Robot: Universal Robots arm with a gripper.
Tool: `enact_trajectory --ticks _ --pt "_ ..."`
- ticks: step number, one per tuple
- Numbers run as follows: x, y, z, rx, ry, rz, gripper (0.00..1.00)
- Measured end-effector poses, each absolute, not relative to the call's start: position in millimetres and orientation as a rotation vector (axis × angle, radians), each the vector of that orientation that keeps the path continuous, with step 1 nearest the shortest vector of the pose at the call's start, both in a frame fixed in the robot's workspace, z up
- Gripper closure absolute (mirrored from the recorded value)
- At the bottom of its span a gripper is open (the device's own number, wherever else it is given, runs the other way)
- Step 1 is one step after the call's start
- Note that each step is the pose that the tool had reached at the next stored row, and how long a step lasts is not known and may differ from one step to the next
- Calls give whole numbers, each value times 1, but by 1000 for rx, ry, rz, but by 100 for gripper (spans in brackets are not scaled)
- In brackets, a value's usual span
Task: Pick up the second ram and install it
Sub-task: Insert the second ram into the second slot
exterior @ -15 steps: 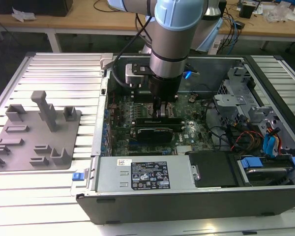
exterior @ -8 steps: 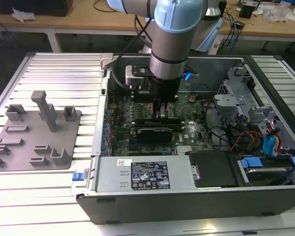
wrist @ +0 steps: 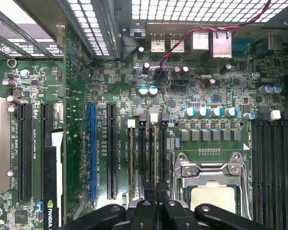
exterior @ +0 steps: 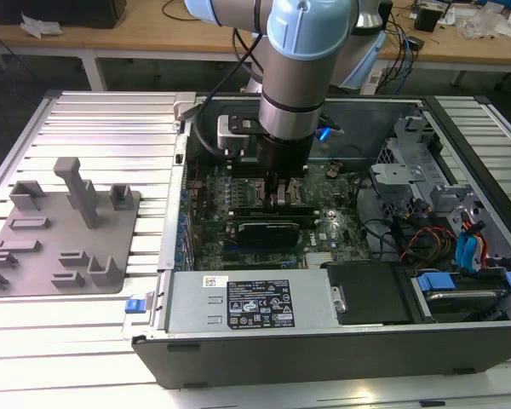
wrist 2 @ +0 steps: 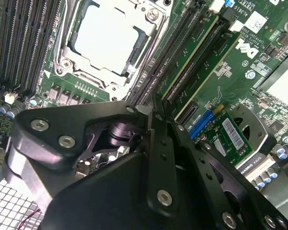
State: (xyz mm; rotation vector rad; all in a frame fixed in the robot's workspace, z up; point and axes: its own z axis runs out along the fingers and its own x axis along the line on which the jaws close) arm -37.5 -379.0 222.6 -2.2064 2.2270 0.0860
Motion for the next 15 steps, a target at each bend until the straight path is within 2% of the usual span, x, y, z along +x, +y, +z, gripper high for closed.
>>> enact_trajectory --ticks 4,6,9,12,15 --pt "-37 -379 221 -2205 2225 87 90" --pt "-37 -379 222 -2206 2227 86 77" --pt "-37 -379 231 -2206 2227 86 77" --pt "-37 -379 254 -2206 2227 86 77" --pt "-33 -379 256 -2206 2227 87 77"
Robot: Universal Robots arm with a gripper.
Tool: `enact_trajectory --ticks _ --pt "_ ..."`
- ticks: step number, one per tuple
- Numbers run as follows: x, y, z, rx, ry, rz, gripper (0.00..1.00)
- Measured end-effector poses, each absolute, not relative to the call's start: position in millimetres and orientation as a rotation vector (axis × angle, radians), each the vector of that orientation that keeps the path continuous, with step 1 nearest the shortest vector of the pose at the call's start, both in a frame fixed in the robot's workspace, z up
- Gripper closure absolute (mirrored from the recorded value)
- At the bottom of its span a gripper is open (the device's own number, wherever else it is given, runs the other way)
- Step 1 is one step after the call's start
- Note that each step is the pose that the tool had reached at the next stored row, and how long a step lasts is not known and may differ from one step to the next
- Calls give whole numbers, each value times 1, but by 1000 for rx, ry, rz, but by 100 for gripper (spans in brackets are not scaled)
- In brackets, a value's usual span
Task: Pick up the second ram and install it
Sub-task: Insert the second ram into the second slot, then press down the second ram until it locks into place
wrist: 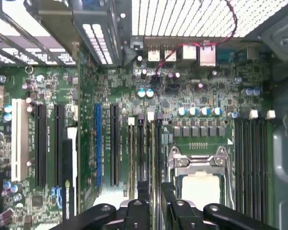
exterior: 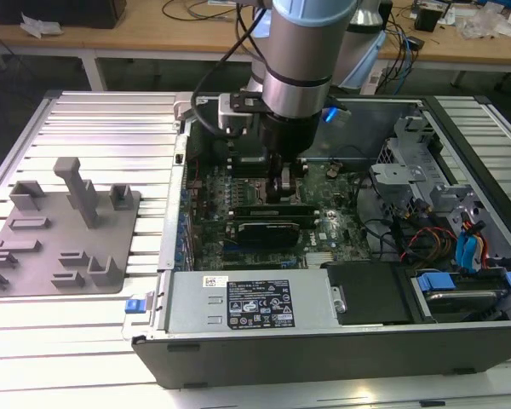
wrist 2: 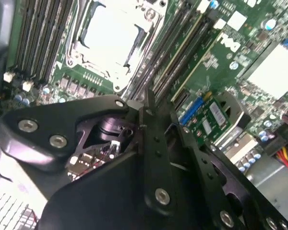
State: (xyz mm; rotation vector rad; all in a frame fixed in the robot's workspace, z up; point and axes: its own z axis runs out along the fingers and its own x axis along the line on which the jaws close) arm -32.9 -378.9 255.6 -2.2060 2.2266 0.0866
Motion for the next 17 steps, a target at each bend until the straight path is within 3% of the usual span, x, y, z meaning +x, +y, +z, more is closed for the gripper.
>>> enact_trajectory --ticks 7,8,17 --pt "-22 -379 256 -2206 2226 87 77" --pt "-22 -379 256 -2206 2227 87 92" --pt "-22 -379 256 -2206 2227 87 92"
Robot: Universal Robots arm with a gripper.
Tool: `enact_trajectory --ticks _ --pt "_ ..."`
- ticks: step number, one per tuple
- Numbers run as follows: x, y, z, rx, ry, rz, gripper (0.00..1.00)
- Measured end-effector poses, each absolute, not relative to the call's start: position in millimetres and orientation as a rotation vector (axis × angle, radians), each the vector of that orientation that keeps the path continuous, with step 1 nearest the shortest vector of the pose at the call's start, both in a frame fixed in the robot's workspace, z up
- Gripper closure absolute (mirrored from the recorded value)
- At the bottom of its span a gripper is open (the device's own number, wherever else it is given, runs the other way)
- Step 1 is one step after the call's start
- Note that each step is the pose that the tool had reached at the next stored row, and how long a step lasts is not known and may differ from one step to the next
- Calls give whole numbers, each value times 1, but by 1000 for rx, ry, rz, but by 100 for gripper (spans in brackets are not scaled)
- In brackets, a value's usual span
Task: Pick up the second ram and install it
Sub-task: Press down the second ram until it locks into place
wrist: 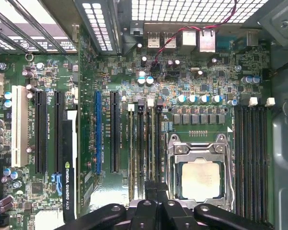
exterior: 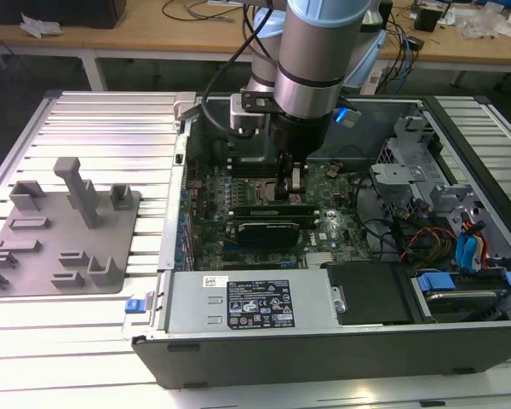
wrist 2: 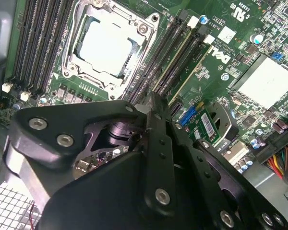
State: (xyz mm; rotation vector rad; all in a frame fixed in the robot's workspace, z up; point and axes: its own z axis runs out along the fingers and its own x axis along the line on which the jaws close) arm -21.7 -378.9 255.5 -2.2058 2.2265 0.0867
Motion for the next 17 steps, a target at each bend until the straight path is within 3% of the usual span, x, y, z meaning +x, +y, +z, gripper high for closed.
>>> enact_trajectory --ticks 17 --pt "11 -379 255 -2205 2225 89 92"
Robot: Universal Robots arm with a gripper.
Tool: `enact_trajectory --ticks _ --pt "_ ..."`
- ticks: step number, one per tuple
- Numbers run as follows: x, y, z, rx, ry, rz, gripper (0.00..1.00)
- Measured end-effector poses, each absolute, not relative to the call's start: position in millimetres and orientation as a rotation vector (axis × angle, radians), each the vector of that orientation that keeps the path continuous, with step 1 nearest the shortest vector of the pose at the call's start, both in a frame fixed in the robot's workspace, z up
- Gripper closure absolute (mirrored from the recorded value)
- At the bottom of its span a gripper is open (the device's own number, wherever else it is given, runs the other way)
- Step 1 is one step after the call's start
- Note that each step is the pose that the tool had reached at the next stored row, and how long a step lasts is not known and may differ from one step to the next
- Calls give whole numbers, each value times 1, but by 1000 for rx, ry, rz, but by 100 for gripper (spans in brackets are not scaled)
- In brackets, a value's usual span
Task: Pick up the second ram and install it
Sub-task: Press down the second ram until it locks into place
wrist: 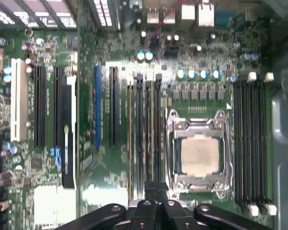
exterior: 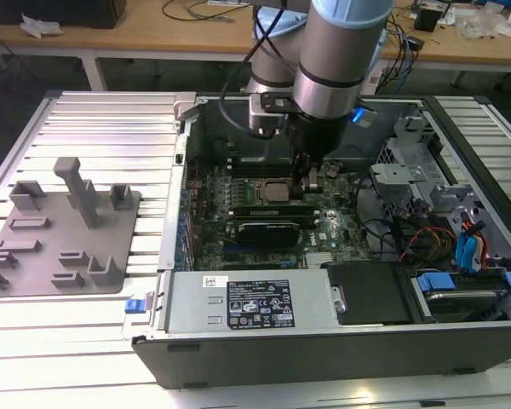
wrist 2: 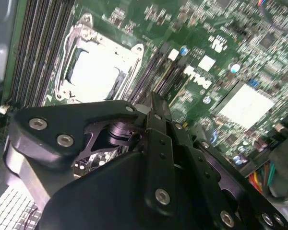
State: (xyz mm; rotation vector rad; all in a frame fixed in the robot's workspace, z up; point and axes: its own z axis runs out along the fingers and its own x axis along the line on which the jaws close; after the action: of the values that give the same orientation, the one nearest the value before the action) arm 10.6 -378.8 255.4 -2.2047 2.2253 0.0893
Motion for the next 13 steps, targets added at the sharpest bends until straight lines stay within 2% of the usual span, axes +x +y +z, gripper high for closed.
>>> enact_trajectory --ticks 4,13 --pt "32 -379 255 -2205 2225 89 92" --pt "30 -379 242 -2201 2221 79 92"
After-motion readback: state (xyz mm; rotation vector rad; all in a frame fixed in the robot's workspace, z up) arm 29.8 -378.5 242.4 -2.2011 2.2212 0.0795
